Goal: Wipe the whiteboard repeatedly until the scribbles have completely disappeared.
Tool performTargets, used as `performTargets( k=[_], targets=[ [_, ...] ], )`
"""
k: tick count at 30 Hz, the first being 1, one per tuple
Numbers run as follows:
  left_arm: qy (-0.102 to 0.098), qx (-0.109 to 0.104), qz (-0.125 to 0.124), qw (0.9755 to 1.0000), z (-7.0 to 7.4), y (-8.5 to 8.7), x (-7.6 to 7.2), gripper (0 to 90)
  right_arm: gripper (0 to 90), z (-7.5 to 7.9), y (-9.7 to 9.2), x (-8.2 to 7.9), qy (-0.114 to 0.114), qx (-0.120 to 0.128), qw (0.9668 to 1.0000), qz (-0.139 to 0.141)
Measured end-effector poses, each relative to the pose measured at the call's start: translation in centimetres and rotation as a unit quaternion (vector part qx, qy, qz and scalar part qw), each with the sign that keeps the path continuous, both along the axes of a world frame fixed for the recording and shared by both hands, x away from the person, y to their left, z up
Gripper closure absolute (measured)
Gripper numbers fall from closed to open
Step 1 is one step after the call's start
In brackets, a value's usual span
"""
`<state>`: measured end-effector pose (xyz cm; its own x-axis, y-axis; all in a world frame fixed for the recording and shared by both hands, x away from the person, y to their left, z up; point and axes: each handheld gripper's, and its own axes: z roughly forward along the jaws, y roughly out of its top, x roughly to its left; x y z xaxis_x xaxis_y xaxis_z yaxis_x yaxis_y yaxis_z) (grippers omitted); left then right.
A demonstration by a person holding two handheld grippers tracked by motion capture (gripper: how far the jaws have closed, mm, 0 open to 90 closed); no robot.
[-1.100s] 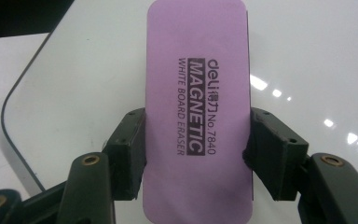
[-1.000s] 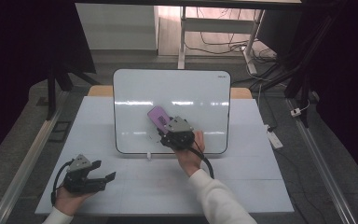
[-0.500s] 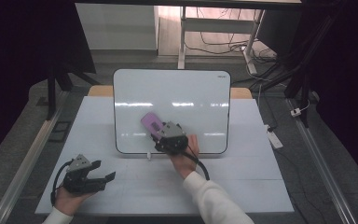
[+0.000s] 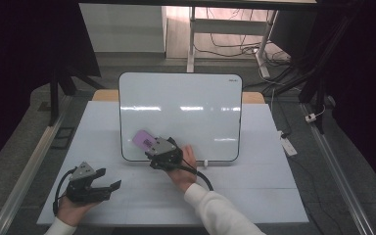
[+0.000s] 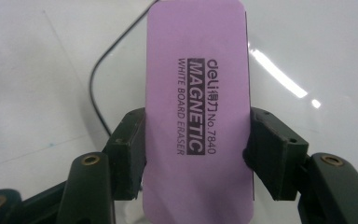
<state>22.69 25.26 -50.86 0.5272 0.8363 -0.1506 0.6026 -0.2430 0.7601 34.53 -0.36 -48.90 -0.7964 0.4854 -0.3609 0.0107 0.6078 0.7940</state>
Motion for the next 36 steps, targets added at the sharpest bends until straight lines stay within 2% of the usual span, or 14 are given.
performTargets(
  k=[2,4,7,10,13,17,19,21,22,24,28,32,34,36],
  targets=[
    [-0.001,0.000,0.001,1.0000,0.0,0.0,0.0,23.4,40.9,0.7,-0.8,0.6,-0.006,0.008,0.9998,-0.016],
    [0.000,0.000,0.001,1.0000,0.0,0.0,0.0,23.4,40.9,1.7,-1.8,1.4,-0.011,0.029,0.9989,-0.035],
    [0.001,0.000,0.000,1.0000,0.0,0.0,0.1,23.4,40.9,3.6,-3.6,3.0,-0.023,0.057,0.9954,-0.073],
    [0.001,0.000,0.001,1.0000,-0.1,0.0,0.1,23.4,40.9,4.4,-4.4,3.6,-0.018,0.074,0.9935,-0.085],
    [0.002,0.001,0.001,1.0000,-0.1,-0.1,0.2,23.3,40.9,3.7,-3.6,3.0,-0.026,0.054,0.9950,-0.079],
    [0.001,0.004,-0.001,1.0000,-0.1,-0.2,0.1,23.3,40.9,1.1,-0.5,0.9,-0.006,0.027,0.9992,-0.027],
    [0.001,0.004,-0.001,1.0000,-0.1,-0.1,0.1,23.3,40.9,-0.2,0.7,0.0,0.009,0.017,0.9998,-0.005],
    [0.002,0.001,0.002,1.0000,-0.1,0.0,0.1,23.3,41.0,-1.2,1.3,-0.9,-0.002,0.004,1.0000,0.004],
    [0.001,0.001,0.002,1.0000,-0.1,0.0,0.1,23.3,40.9,-1.2,1.2,-1.0,-0.006,0.003,1.0000,0.005],
    [0.002,0.000,0.001,1.0000,-0.1,0.1,0.1,23.3,40.9,-0.7,0.6,-0.5,0.015,0.018,0.9997,-0.005],
    [0.000,-0.001,0.001,1.0000,0.0,0.1,0.1,23.3,40.9,1.0,-2.8,0.7,0.006,0.036,0.9983,-0.046],
    [0.001,-0.001,0.001,1.0000,0.0,0.0,0.1,23.3,40.9,1.6,-5.8,1.1,0.002,0.055,0.9952,-0.081],
    [0.001,0.001,-0.001,1.0000,0.0,-0.2,0.1,23.3,40.9,1.1,-5.9,0.8,-0.001,0.056,0.9947,-0.086],
    [0.000,0.003,-0.001,1.0000,0.0,-0.3,0.1,23.3,40.9,0.4,-5.1,0.2,0.008,0.057,0.9954,-0.076]
  ],
)
